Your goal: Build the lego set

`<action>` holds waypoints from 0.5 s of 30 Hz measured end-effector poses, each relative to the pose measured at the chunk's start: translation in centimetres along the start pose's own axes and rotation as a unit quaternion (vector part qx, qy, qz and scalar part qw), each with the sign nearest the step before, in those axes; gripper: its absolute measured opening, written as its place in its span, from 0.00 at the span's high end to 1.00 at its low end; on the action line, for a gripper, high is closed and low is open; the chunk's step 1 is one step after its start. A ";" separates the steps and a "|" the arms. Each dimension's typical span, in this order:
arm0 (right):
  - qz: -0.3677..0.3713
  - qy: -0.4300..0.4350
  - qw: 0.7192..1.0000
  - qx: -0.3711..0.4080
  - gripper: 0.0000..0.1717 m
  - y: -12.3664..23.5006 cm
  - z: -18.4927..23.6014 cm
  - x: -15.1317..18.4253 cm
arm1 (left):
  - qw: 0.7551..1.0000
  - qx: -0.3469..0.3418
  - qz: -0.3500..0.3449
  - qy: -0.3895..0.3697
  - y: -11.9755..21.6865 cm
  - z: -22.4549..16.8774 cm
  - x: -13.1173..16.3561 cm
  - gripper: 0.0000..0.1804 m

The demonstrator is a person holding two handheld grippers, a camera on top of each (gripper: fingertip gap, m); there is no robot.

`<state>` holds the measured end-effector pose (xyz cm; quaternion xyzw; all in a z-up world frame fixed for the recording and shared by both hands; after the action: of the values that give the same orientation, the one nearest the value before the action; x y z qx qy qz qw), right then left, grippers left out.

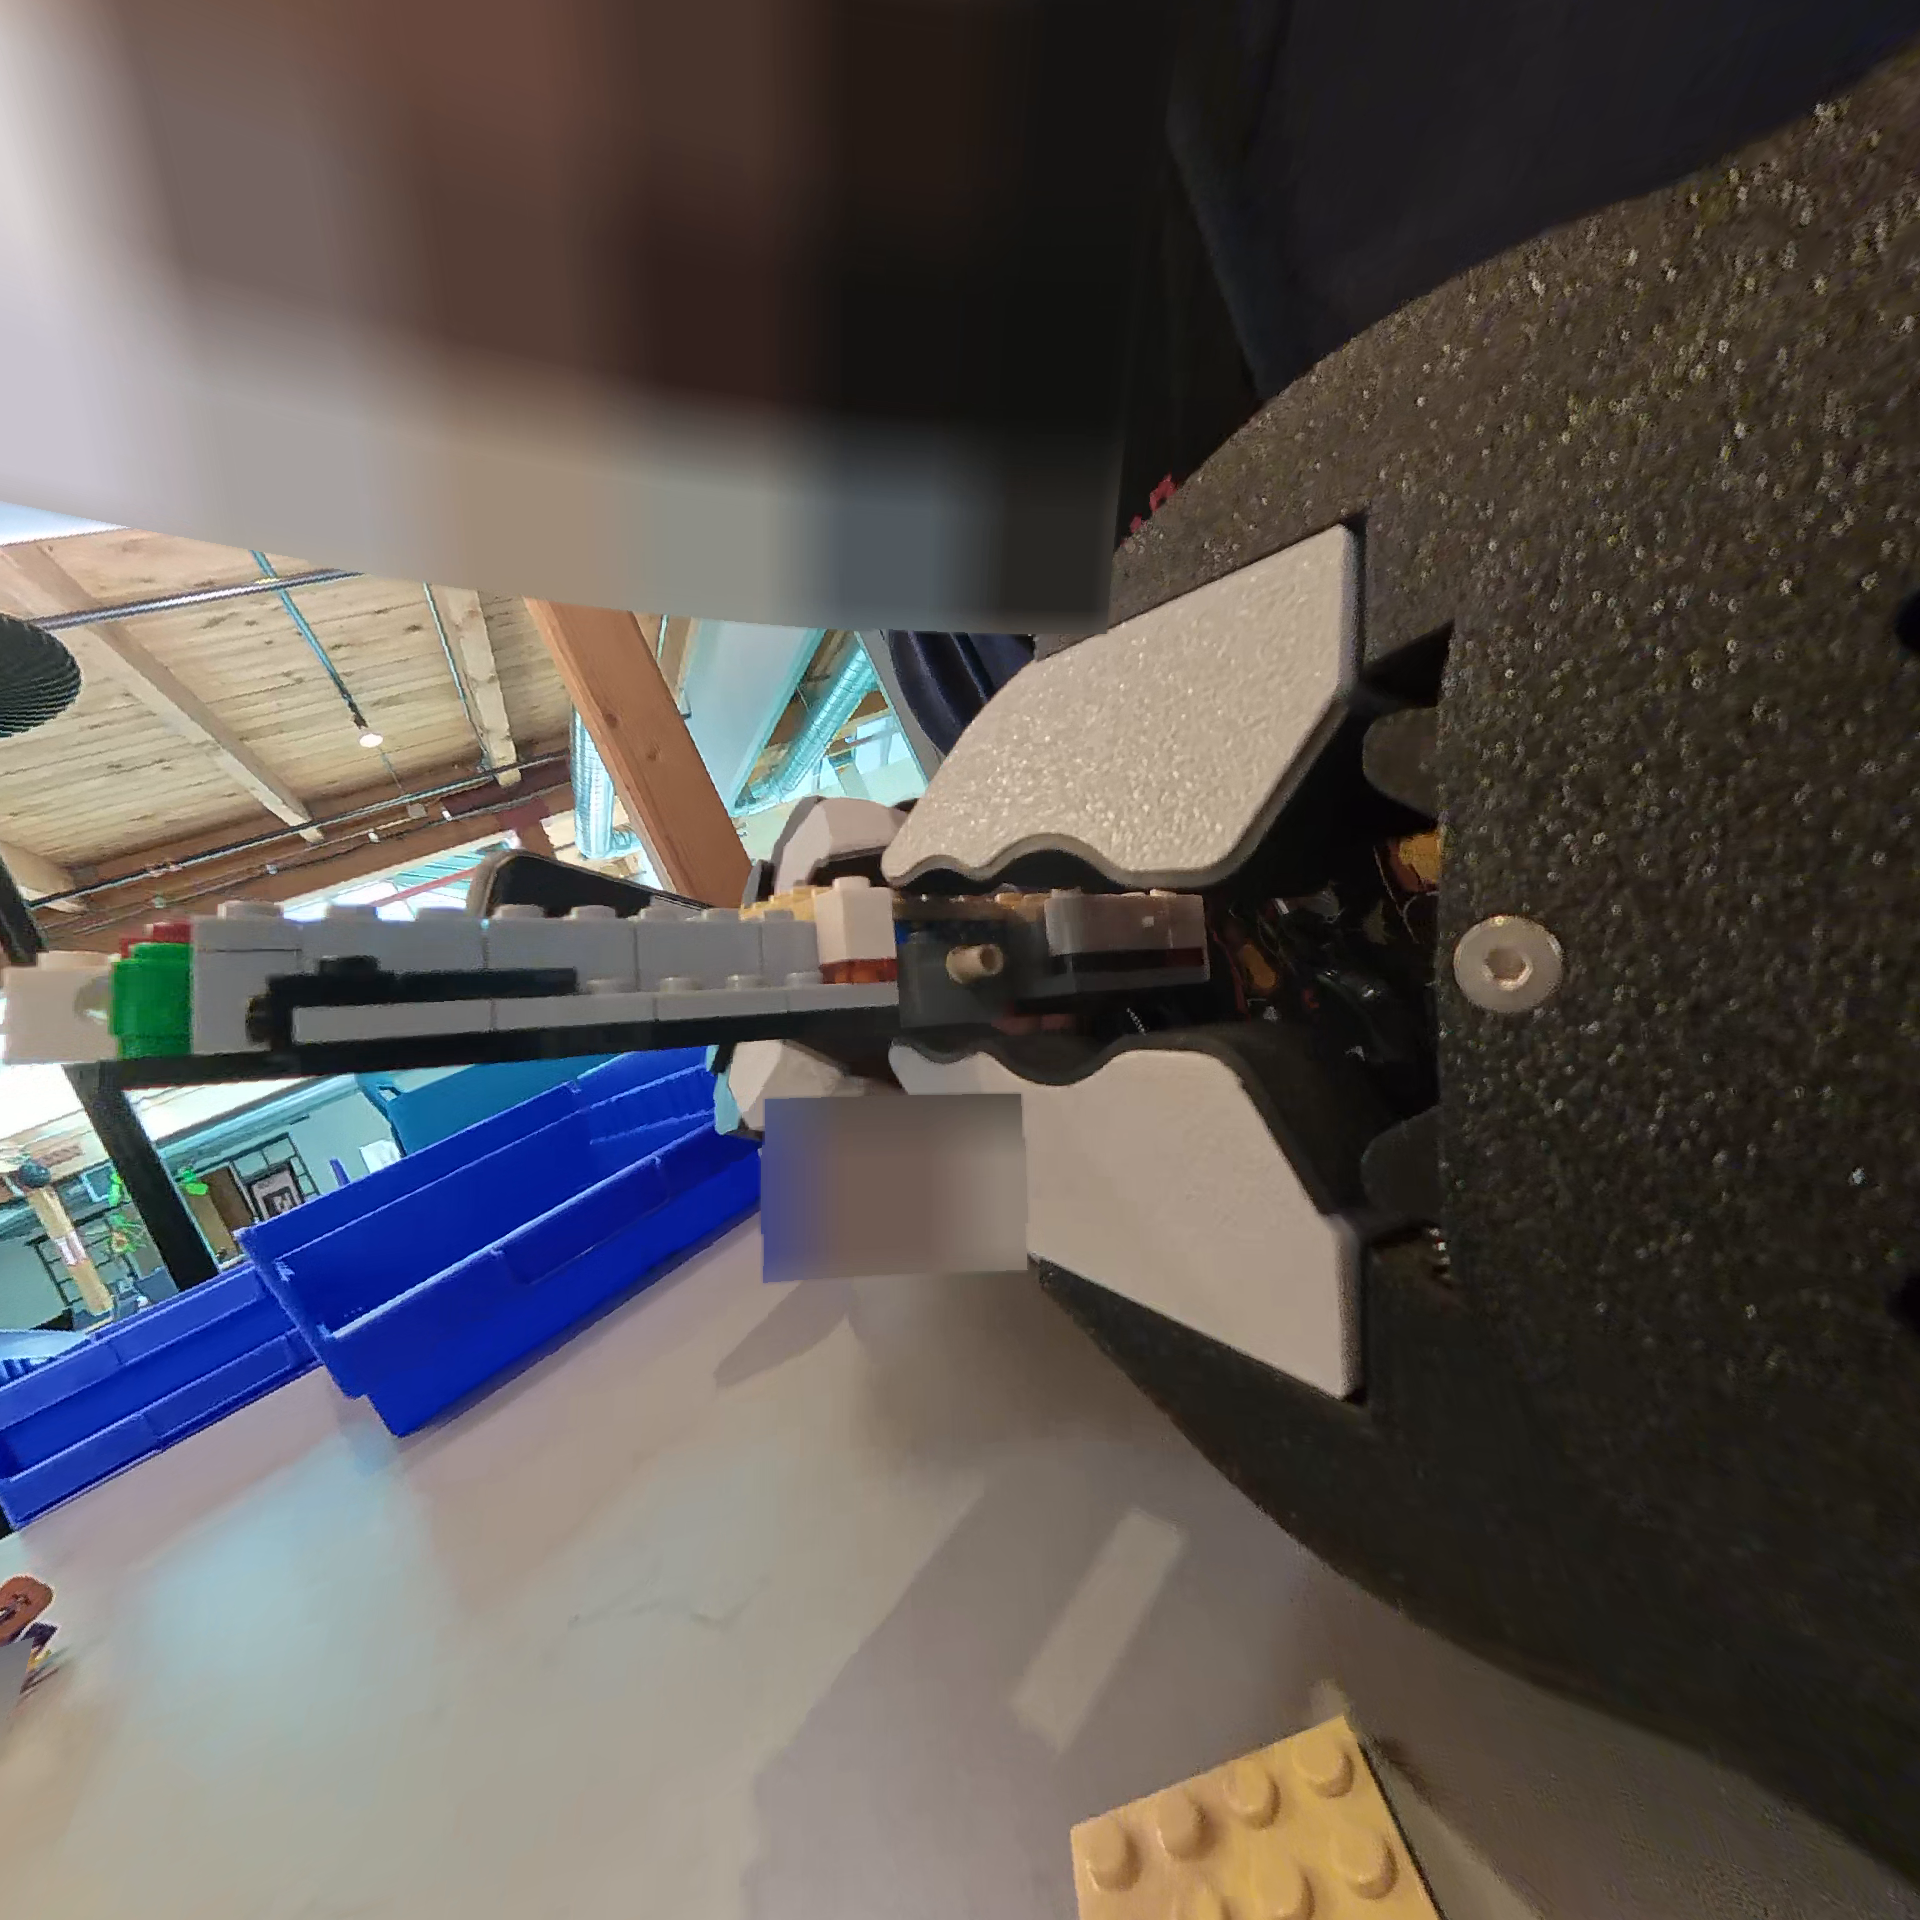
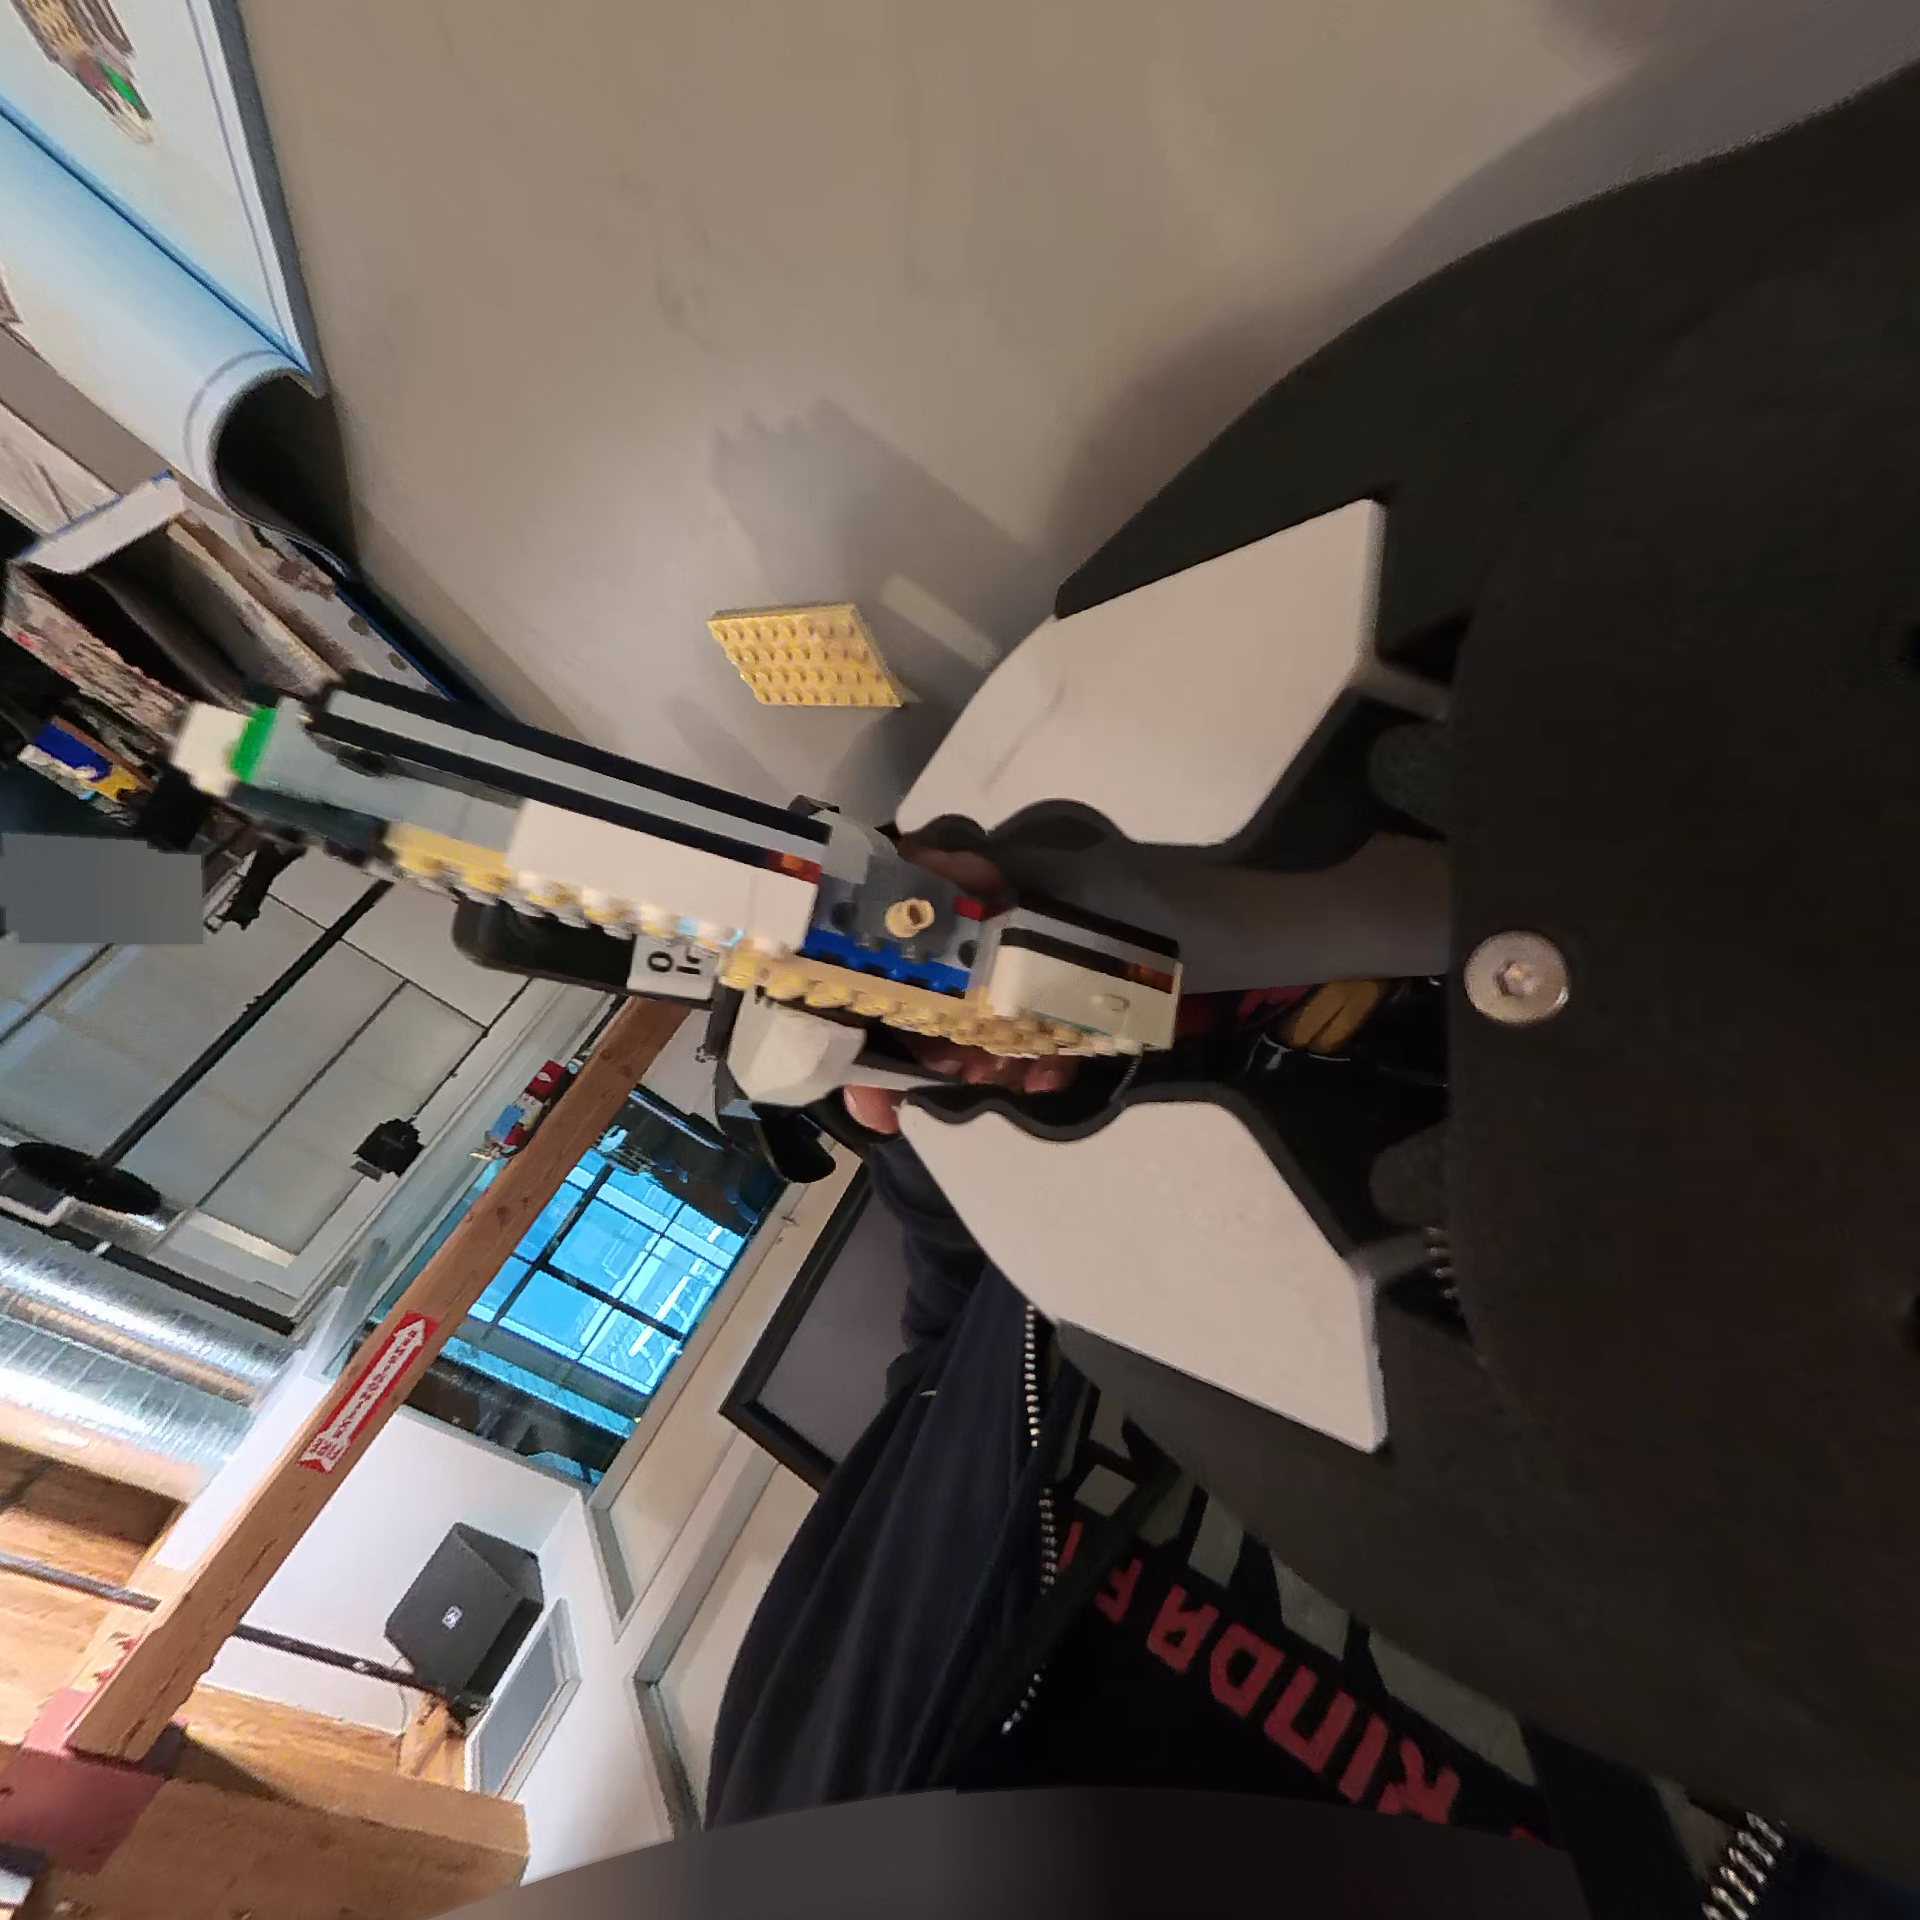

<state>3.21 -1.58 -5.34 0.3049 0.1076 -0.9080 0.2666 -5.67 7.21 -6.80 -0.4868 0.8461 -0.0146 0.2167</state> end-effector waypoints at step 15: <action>-0.038 -0.023 0.999 -0.011 0.84 0.4 -0.8 -0.2 | 0.999 -0.016 0.046 -0.025 -1.1 -0.1 1.1 0.87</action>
<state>4.01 -1.56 -5.83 0.2765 0.1231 -0.9229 0.2381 -5.27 5.65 -6.89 -0.4510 0.8620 0.0206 0.2304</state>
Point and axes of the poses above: each gripper's, where its closed fingertips meet, y back along the fingers, x out of its underside, z = x × y across the jaws, the point moved 6 cm from there along y, back along the fingers, and after that the axes turned 8 degrees about -z, right-handed, at the moved point
